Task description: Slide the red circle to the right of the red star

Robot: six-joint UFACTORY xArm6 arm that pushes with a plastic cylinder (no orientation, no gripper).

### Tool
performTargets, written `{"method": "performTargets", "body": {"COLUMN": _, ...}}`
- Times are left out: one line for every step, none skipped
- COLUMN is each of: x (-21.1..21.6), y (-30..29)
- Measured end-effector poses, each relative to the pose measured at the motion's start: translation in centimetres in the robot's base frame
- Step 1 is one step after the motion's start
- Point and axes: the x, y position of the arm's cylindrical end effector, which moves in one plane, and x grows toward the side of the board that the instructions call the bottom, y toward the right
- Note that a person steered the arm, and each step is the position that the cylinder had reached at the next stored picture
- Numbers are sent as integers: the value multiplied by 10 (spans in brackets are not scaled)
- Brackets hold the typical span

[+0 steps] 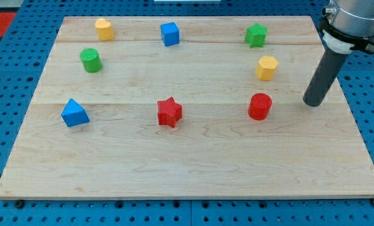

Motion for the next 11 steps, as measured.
{"method": "performTargets", "body": {"x": 0, "y": 2}}
{"method": "performTargets", "body": {"x": 0, "y": 2}}
{"method": "performTargets", "body": {"x": 3, "y": 2}}
{"method": "performTargets", "body": {"x": 7, "y": -26}}
{"method": "performTargets", "body": {"x": -6, "y": -69}}
{"method": "performTargets", "body": {"x": 2, "y": -109}}
{"method": "performTargets", "body": {"x": 3, "y": -123}}
{"method": "performTargets", "body": {"x": 1, "y": -78}}
{"method": "performTargets", "body": {"x": 11, "y": -64}}
{"method": "performTargets", "body": {"x": 29, "y": -79}}
{"method": "performTargets", "body": {"x": 37, "y": -102}}
